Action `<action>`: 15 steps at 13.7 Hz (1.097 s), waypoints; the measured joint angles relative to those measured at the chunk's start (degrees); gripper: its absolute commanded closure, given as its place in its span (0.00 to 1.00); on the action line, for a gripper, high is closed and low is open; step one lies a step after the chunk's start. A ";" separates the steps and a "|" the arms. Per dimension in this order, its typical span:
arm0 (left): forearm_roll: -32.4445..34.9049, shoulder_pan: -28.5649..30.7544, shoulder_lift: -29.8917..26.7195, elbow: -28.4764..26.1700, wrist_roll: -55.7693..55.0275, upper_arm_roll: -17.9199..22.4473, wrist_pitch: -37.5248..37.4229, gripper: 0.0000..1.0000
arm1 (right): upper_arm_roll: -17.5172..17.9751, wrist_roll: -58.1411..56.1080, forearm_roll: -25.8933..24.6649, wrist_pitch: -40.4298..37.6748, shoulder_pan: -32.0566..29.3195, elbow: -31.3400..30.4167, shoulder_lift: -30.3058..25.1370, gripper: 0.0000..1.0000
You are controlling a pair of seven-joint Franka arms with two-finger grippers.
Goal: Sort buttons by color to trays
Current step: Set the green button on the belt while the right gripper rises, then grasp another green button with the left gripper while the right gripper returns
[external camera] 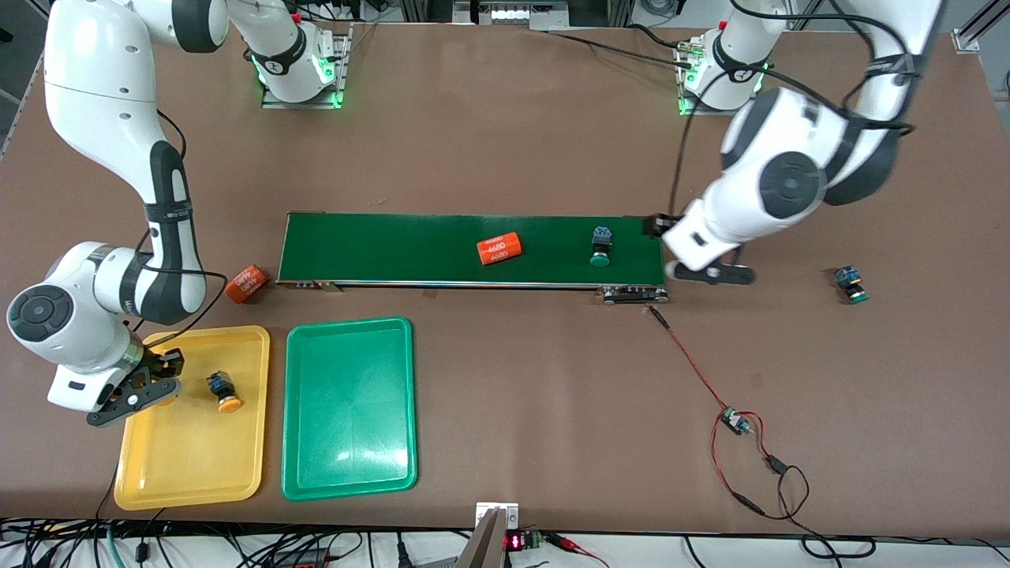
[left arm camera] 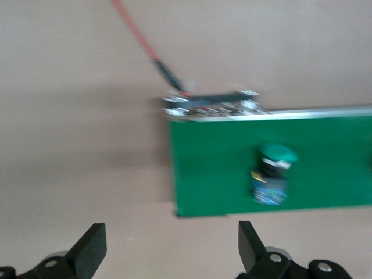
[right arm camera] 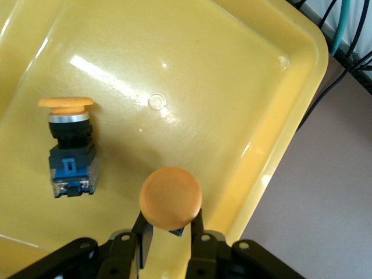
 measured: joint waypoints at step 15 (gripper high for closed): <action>9.76 15.74 7.55 -1.66 46.21 15.61 15.30 0.00 | 0.87 8.90 1.34 -12.95 0.61 0.54 -5.74 0.00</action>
